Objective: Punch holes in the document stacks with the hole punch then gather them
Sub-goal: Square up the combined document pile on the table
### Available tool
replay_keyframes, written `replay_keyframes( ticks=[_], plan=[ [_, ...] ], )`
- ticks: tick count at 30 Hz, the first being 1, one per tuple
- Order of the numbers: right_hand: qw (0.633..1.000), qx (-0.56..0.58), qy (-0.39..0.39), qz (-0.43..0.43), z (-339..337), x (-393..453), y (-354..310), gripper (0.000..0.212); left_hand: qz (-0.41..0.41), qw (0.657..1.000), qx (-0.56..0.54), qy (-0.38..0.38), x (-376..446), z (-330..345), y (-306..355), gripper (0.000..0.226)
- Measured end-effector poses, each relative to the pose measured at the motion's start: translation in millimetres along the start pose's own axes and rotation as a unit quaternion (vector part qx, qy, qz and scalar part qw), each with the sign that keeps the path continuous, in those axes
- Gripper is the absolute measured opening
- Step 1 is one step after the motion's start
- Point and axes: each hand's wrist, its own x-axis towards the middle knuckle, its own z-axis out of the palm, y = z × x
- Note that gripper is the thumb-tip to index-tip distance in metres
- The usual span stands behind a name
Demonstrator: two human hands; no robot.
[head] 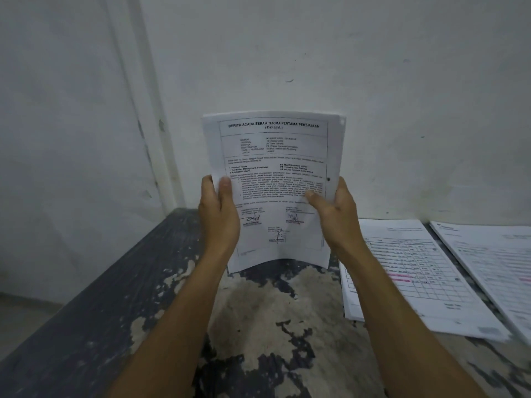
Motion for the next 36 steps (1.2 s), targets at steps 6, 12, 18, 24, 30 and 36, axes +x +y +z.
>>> replay_keyframes(
  ticks=[6,12,18,24,30,36],
  plan=[
    [0.999,0.005,-0.017,0.028,-0.6,-4.9,7.0,0.017,-0.010,1.000,-0.005,-0.011,-2.0,-3.0,-7.7,0.040],
    [1.000,0.012,-0.017,0.002,-3.6,-7.4,9.1,0.023,0.046,0.999,0.000,-0.007,-0.3,-5.2,-1.0,0.040],
    [0.999,-0.028,-0.018,-0.012,-14.4,0.0,-18.5,0.020,0.114,0.991,0.065,-0.012,13.0,-12.1,17.4,0.035],
    [0.995,-0.089,-0.037,0.035,-49.6,0.3,-37.8,0.034,0.043,0.993,0.082,-0.069,4.6,9.7,27.4,0.034],
    [0.985,-0.114,-0.013,0.125,-113.9,-3.3,-40.5,0.025,-0.055,0.988,0.067,-0.125,-22.5,64.1,28.3,0.036],
    [0.969,-0.185,0.040,0.156,-173.4,-15.3,-26.2,0.027,-0.117,0.971,0.060,-0.201,-53.3,124.9,33.0,0.035]
  ],
)
